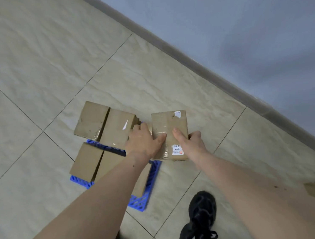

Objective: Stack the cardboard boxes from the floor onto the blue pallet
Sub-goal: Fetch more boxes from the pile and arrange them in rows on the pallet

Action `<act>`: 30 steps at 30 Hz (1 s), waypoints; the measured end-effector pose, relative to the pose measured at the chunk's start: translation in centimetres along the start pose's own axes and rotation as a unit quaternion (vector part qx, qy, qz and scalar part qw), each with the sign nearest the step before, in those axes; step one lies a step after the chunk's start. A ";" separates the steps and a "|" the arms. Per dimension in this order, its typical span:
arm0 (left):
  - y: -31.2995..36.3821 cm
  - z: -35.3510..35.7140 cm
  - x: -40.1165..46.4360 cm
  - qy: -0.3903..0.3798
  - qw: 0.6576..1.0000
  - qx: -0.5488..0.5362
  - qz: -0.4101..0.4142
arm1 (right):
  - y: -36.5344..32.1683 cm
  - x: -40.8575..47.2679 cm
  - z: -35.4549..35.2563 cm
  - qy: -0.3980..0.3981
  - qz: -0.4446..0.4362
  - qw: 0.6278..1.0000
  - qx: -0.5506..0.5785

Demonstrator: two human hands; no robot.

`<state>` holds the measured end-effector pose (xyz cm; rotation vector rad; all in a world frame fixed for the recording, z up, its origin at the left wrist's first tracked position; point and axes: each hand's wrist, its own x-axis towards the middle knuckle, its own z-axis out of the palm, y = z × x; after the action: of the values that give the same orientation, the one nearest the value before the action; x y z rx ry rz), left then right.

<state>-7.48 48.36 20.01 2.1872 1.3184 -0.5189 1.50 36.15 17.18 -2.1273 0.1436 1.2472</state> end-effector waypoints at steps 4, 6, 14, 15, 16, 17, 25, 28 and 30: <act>-3.1 0.1 2.5 0.026 0.997 0.065 0.028 | 0.7 1.1 5.0 0.016 0.049 0.998 0.046; -4.8 0.4 3.7 0.051 0.993 0.095 0.055 | 1.0 1.8 7.3 0.021 0.068 0.995 0.065; -8.6 2.2 8.8 0.080 0.977 0.147 0.132 | 1.7 4.6 12.5 0.052 0.103 0.980 0.160; -8.7 2.5 9.2 0.081 0.977 0.147 0.134 | 1.7 4.9 12.9 0.057 0.104 0.978 0.171; -8.9 2.8 9.4 0.081 0.977 0.145 0.134 | 1.8 5.3 13.4 0.060 0.105 0.975 0.185; -9.0 3.1 9.6 0.081 0.978 0.141 0.132 | 1.8 5.6 13.8 0.062 0.109 0.972 0.199; -9.8 4.6 9.8 0.094 0.977 0.136 0.133 | 2.1 5.9 14.9 0.049 0.112 0.956 0.268; -9.8 4.8 9.8 0.088 0.979 0.131 0.128 | 2.1 5.9 14.8 0.047 0.111 0.955 0.273; -9.7 4.8 9.8 0.081 0.980 0.130 0.124 | 2.2 6.0 14.9 0.052 0.111 0.953 0.277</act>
<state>-11.94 55.89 8.34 2.6138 1.0842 -0.4427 -7.15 44.57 6.32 -1.7119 0.7113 1.0555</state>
